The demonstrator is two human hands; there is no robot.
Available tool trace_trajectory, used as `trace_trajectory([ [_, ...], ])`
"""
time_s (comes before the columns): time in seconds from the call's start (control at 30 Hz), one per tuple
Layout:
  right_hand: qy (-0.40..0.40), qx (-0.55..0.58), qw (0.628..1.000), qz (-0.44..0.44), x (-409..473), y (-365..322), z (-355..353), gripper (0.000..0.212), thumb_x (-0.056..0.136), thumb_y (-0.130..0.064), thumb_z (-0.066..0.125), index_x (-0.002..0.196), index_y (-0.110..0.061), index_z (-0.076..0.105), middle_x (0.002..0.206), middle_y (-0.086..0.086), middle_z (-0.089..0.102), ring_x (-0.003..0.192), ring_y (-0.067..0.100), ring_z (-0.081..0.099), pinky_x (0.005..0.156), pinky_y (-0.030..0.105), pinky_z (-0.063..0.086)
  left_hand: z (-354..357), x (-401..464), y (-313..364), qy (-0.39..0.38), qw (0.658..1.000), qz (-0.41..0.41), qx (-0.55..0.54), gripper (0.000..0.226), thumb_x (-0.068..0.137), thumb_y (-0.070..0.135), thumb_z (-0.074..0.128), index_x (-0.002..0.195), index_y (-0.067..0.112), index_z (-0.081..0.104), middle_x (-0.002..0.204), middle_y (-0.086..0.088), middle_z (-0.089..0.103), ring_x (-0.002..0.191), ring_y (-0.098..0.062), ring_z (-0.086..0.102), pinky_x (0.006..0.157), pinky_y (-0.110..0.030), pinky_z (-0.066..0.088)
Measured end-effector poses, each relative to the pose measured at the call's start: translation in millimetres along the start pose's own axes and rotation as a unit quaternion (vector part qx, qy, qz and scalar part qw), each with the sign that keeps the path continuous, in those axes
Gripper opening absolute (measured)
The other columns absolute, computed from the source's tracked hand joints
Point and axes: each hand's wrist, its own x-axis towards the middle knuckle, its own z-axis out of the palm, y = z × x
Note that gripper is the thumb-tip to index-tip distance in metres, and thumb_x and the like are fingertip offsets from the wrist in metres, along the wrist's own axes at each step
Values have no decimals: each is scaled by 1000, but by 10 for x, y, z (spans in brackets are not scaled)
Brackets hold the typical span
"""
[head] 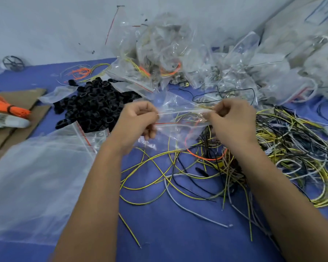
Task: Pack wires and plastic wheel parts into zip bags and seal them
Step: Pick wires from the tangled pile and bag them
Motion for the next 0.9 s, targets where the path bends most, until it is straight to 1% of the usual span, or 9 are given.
trace_trajectory([
  [0.07, -33, 18, 999, -9, -15, -14, 22, 8, 87, -12, 69, 81, -16, 66, 69, 9, 69, 60, 29, 71, 61, 49, 60, -42, -9, 127, 18, 999, 19, 37, 2, 70, 11, 58, 70, 12, 58, 52, -7, 54, 36, -20, 49, 36, -18, 33],
  [0.13, -115, 139, 983, 25, -76, -118, 99, 19, 95, 1, 56, 94, -15, 66, 82, 16, 73, 62, 31, 73, 53, 40, 60, -25, -5, 295, 50, 997, 33, 40, 4, 69, 12, 57, 73, 12, 55, 50, -5, 52, 36, -21, 48, 37, -19, 32],
  [0.27, -258, 353, 896, 85, -144, -433, 239, 23, 102, 3, 46, 98, -8, 66, 75, 10, 74, 62, 24, 72, 54, 30, 57, 20, -17, 786, 35, 989, 73, 128, 23, 71, 20, 61, 92, 15, 51, 45, 0, 54, 35, -19, 50, 36, -21, 31],
  [0.37, -354, 472, 799, 117, -137, -638, 293, 21, 104, -4, 48, 103, 0, 68, 82, 14, 70, 65, 24, 71, 66, 36, 60, 59, -39, 1123, 33, 958, 93, 269, 22, 67, 28, 61, 85, 17, 55, 46, 1, 61, 35, -15, 56, 34, -18, 33],
  [0.4, -373, 462, 797, 108, -145, -683, 317, 21, 104, -6, 49, 98, -1, 69, 79, 12, 70, 64, 23, 71, 61, 33, 60, 80, -15, 1180, 53, 947, 101, 300, 18, 67, 29, 61, 80, 18, 56, 47, 1, 61, 36, -14, 57, 34, -18, 33],
  [0.53, -303, 210, 929, 34, -121, -656, 422, 20, 98, -12, 61, 89, 5, 69, 69, 10, 68, 52, 21, 65, 52, 30, 54, 213, 137, 1005, 103, 878, 36, 465, 11, 75, 19, 64, 71, 13, 56, 67, -4, 58, 66, -28, 54, 50, -30, 34],
  [0.6, -240, 64, 969, -8, -66, -528, 390, 16, 94, -17, 65, 89, -3, 71, 67, 5, 71, 56, 19, 70, 59, 33, 57, 302, 177, 696, 93, 879, -7, 467, 11, 78, 19, 64, 76, 10, 57, 79, -13, 63, 80, -35, 61, 58, -32, 36],
  [0.73, -148, -70, 985, -62, 69, -285, 209, 16, 89, -27, 72, 94, -13, 77, 86, 6, 75, 84, 23, 72, 81, 37, 57, 575, 147, 120, 125, 924, -17, 360, 20, 87, 27, 63, 75, 16, 51, 73, 0, 57, 70, -20, 53, 52, -28, 30],
  [0.9, -63, -146, 985, -68, 340, -26, -173, 10, 85, -12, 70, 86, -16, 79, 81, 3, 74, 82, 22, 69, 80, 32, 55, 807, 105, -169, 187, 941, 29, 281, 25, 92, 39, 61, 90, 15, 52, 75, 1, 60, 76, -25, 58, 65, -38, 42],
])
